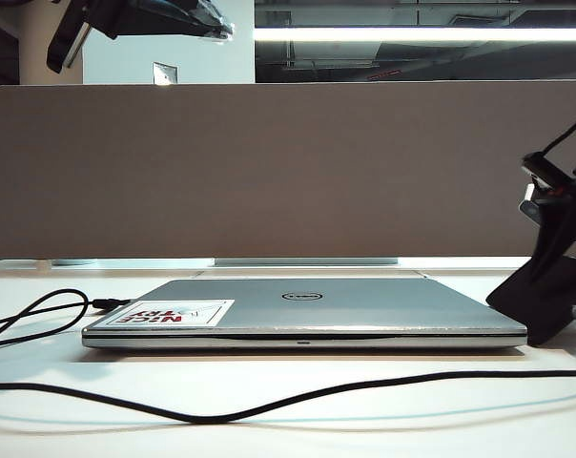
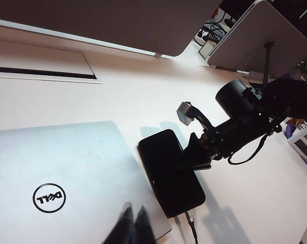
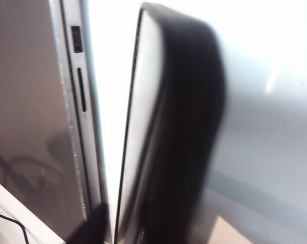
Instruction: Pick up the charging cable and the phone, plug the charging cable into the charging port on the phone, and finally place them back on the table.
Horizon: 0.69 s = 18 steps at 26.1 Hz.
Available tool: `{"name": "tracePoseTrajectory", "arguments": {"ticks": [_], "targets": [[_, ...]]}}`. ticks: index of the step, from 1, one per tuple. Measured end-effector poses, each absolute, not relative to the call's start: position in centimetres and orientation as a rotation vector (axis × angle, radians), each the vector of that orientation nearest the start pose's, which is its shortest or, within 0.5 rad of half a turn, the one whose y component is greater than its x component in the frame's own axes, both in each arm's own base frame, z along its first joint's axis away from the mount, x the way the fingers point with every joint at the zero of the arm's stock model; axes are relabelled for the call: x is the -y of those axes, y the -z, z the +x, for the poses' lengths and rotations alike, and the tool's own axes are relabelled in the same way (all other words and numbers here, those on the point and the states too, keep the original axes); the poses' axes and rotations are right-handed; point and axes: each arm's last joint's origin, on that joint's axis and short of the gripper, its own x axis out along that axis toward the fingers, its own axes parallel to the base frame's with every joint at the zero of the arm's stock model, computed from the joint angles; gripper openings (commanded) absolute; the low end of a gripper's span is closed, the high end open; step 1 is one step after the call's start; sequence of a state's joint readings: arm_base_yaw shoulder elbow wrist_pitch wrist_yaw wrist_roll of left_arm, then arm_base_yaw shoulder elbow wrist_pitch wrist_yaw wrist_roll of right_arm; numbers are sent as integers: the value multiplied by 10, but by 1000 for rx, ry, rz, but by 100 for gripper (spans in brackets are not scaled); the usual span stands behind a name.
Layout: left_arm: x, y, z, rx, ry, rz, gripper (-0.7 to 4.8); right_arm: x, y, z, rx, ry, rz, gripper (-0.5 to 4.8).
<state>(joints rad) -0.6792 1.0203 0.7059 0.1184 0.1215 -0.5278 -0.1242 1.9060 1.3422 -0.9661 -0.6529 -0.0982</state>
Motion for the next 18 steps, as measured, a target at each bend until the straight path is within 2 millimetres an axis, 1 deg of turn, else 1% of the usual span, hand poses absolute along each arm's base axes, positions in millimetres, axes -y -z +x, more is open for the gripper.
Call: {"name": "tracePoseTrajectory", "arguments": {"ticks": [5,7,9,10,11,12,13,14,15,16,17,18], "targets": [[146,-291,175,-398,726,-442,-5,27,-183,349,-1413,-451,471,176],[146,-291,175,-399,726,-442,-5,28,-190,351,-1425,-420,441,176],[146,-291,175,-401,726,-440,-5,30,-202,354,-1412,-392,404,176],[146,-291,175,-395,728,-418,-5,32,-217,356,-1389,-367,371,176],[145,-291,174,-391,731,-403,-5,32,-224,357,-1373,-360,359,176],[144,-291,172,-390,733,-370,-5,33,-242,356,-1333,-345,327,176],[143,-291,171,-387,734,-353,-5,33,-253,354,-1312,-336,311,165],[139,-291,171,-398,723,-340,-5,33,-269,349,-1274,-330,294,144],[136,-291,170,-406,712,-334,-5,33,-277,346,-1251,-328,284,37],[129,-291,169,-424,686,-324,-5,32,-290,338,-1218,-322,271,5],[126,-291,168,-431,675,-316,-6,32,-296,334,-1205,-316,262,-8],[123,-290,167,-440,663,-296,-5,32,-303,329,-1185,-306,244,-8]]}}
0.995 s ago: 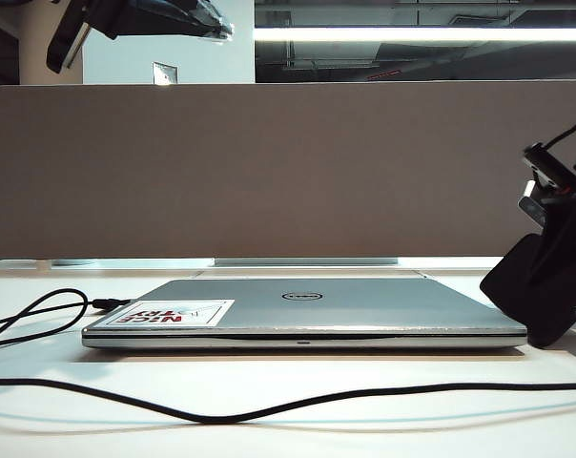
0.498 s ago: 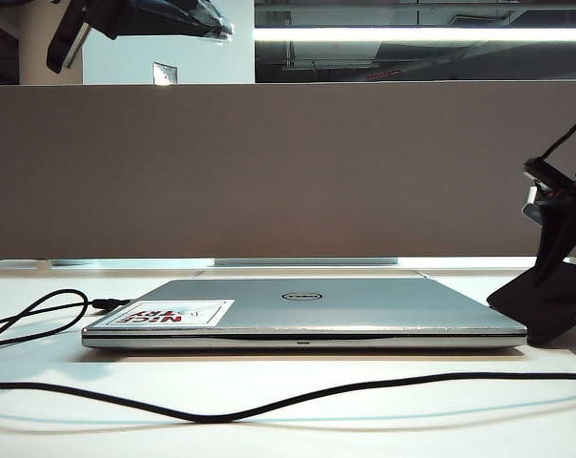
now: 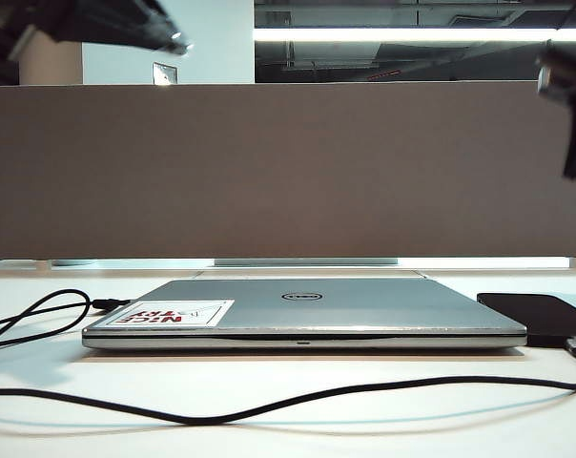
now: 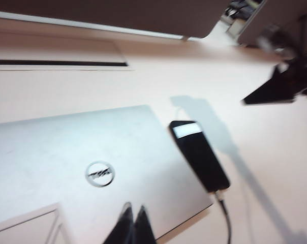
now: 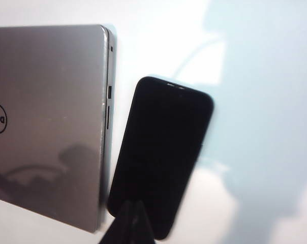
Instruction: Pick up the charging cable and the phone, plug the charging cable into the charging port on the phone, and finally place them back on the table.
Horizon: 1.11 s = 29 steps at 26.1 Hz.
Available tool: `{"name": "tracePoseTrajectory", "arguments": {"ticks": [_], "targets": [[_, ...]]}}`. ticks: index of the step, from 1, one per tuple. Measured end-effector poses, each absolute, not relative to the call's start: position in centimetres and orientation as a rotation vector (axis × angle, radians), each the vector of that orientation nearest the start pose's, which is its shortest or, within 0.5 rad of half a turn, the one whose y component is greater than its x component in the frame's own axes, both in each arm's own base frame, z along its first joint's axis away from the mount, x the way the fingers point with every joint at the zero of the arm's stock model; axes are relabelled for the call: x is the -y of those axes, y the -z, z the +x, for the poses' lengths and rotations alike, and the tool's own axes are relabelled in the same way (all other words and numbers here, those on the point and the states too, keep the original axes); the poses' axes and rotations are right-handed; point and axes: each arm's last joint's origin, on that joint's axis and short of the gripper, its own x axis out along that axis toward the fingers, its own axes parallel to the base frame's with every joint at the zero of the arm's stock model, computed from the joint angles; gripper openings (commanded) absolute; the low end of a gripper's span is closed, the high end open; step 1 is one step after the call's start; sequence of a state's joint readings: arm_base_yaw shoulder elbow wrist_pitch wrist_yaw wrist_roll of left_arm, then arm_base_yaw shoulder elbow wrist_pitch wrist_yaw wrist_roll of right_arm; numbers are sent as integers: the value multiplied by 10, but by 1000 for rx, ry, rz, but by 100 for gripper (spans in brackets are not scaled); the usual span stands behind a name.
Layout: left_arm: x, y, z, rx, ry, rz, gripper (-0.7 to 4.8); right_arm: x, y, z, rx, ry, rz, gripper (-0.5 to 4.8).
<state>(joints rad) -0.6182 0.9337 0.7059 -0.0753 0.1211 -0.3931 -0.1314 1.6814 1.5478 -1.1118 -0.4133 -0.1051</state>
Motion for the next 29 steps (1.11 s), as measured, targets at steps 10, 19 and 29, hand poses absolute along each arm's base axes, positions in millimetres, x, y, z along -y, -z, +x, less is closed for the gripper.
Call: {"name": "tracePoseTrajectory", "arguments": {"ticks": [10,19,29], "targets": [[100,-261,157,-529,591,-176,-6,21,-353,265,-938,-242,134,-8],[90,-196,140,-498,605,-135,-5,14,-343,192,-677,-208,81,-8],[89,-187,139,-422,622,-130,-5,10,-306,155,-554,-171,110,-8]]}}
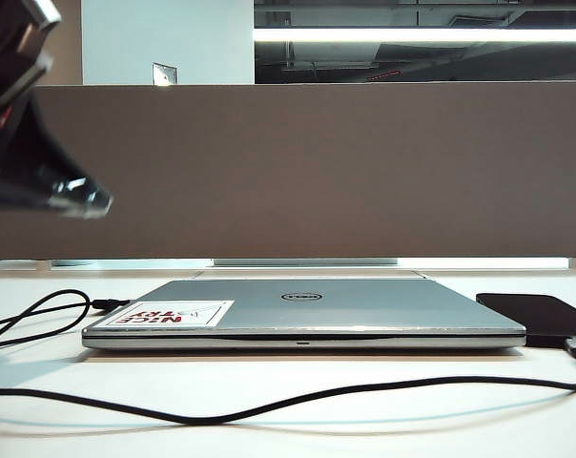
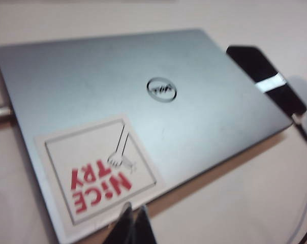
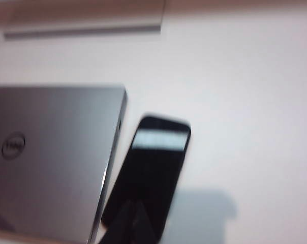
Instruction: Pick up the charging cable and the phone, plug the charging cable into the charging port on the phone, and finally place them back on the table.
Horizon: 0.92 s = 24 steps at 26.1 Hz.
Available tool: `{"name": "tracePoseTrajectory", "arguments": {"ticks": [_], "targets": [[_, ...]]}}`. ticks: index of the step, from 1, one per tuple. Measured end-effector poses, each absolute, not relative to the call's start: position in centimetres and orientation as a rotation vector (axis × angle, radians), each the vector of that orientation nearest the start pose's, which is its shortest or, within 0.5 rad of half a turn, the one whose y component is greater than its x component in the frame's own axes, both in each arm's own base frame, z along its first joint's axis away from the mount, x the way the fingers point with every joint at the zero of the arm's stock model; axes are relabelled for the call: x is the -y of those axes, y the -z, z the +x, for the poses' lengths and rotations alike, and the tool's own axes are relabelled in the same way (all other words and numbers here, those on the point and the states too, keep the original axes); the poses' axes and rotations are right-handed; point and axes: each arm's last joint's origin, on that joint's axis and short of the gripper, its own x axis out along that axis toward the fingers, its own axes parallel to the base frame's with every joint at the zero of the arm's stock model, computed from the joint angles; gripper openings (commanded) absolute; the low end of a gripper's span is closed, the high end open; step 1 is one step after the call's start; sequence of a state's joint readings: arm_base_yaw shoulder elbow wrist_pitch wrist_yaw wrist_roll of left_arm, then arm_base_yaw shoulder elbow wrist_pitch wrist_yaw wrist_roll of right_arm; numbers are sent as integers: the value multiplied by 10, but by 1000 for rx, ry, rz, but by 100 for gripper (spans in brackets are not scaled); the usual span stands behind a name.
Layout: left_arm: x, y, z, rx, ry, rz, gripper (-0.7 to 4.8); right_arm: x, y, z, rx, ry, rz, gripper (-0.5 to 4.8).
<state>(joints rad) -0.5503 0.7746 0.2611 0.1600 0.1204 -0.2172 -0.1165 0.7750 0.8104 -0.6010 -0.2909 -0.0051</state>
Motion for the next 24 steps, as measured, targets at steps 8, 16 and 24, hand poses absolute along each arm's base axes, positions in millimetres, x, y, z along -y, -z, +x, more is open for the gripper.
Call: {"name": "tracePoseTrajectory", "arguments": {"ticks": [8,16,24], "targets": [[92,-212,143,-161,659,-189,-5,7,-283,133,-420,-181,121,-7],[92,-237,142,95,687,-245,-5,3,-244,107,-91,-212,50,-7],[92,-237,142,96,687,-246,-5,2,-203,93,-50,-122,67,-7]]}}
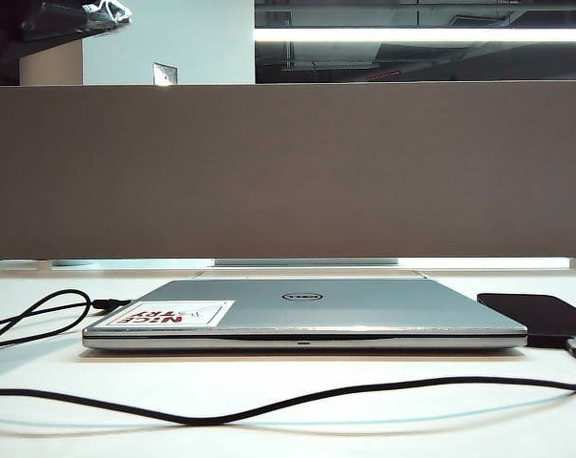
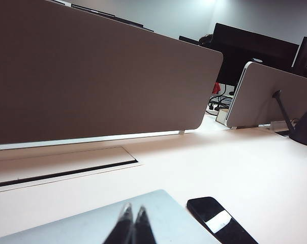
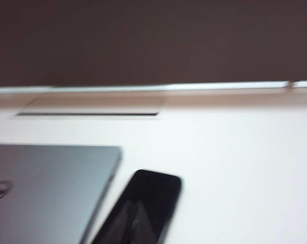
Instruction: Pick up the charging cable and the phone, plug the charging cable into the charging port on the phone, and finally place them back on the table.
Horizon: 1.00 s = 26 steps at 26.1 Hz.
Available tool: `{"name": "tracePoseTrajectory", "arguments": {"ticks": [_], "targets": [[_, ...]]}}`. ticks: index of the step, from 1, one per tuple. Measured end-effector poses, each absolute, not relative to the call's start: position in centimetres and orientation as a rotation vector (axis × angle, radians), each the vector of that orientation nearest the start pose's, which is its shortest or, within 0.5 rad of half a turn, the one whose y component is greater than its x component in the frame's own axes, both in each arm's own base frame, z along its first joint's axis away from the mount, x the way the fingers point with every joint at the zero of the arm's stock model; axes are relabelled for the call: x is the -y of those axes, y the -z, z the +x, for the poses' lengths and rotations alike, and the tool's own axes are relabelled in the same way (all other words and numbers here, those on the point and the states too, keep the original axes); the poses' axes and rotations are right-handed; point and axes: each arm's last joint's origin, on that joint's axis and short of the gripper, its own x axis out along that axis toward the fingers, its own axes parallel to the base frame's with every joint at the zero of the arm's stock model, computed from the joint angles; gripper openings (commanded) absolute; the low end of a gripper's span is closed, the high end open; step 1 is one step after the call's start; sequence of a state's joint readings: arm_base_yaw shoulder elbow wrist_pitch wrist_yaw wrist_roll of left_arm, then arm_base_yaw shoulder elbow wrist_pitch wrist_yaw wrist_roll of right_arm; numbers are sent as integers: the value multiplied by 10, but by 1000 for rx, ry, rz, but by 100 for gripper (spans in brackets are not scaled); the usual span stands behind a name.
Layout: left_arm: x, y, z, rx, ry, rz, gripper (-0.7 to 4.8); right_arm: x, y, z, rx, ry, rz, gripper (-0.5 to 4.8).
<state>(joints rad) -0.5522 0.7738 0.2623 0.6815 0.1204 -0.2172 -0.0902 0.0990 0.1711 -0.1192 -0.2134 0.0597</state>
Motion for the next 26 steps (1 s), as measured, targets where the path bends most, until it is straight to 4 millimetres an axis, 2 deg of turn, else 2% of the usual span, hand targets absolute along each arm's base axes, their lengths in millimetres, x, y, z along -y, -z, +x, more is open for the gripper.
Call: {"name": "tracePoseTrajectory", "arguments": {"ticks": [7,13,19,26], "targets": [[92,-237,142,96,687,-246,-5,-7,-182,95,-71,-148,55,-7],[92,-237,142,96,687,-246,-5,-9,-167,97,-4,-102,52,-6],[92,-237,142,96,687,-246,-5,-1,-170,97,21,-41,51,-6],[92,-237,142,96,687,-246,-5,0,-170,97,23,-42,51,-7]]}}
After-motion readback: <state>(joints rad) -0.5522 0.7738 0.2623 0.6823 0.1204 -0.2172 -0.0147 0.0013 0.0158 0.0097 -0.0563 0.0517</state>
